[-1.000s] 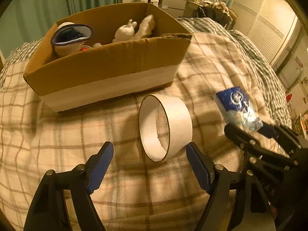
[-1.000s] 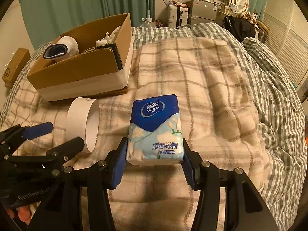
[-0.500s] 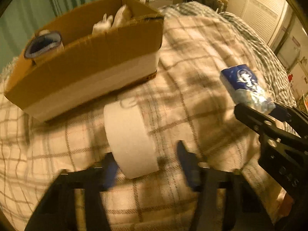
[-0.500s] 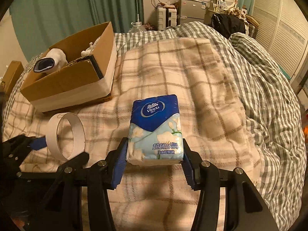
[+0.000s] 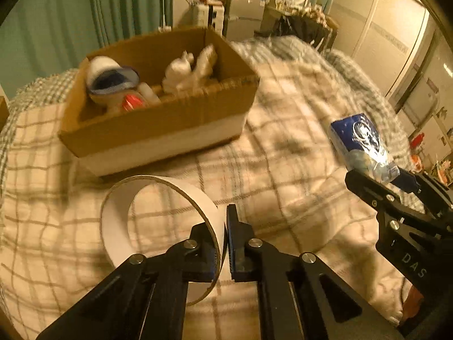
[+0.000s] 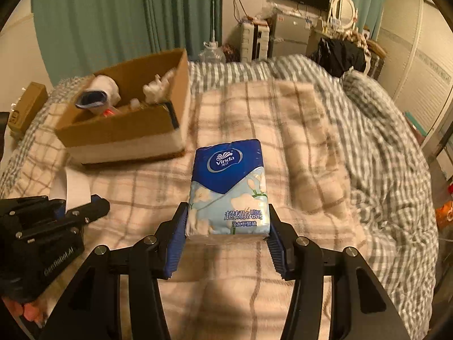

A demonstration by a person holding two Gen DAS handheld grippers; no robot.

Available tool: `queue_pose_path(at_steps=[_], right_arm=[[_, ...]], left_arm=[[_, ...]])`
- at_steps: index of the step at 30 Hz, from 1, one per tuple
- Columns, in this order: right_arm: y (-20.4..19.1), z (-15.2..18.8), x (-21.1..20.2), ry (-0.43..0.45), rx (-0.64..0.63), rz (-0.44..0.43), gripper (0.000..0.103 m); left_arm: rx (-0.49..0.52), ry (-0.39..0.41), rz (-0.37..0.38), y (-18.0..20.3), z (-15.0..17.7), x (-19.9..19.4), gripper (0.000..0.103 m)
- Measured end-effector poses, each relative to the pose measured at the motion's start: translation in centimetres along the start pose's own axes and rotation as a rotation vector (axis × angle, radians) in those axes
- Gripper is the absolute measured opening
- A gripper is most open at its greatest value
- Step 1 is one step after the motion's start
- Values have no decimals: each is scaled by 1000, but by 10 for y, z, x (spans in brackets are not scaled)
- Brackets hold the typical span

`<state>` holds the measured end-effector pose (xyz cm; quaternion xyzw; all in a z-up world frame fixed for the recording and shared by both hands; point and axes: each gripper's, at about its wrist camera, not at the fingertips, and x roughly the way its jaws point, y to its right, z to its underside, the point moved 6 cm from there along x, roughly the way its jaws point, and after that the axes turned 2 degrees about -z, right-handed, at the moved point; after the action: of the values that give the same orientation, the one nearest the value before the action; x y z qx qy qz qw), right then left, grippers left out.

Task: Organize objects
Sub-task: 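Lower the tape roll into the box with left tool while right tool drops the tissue pack in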

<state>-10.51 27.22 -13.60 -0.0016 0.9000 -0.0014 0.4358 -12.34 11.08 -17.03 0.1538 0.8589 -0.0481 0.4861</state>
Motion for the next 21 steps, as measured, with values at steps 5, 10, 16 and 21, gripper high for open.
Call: queue_pose_path(at_steps=[5, 10, 16, 21], right_arm=[[-20, -12, -44, 58, -43, -1, 51], [-43, -31, -80, 120, -109, 2, 51], [-78, -74, -113, 203, -165, -63, 51], [-104, -120, -121, 261, -215, -105, 51]], left_arm=[[9, 67, 21, -7, -13, -45, 6], [23, 125, 30, -18, -33, -81, 6], [26, 185, 4, -46, -67, -112, 6], [28, 212, -46, -70, -103, -115, 6]])
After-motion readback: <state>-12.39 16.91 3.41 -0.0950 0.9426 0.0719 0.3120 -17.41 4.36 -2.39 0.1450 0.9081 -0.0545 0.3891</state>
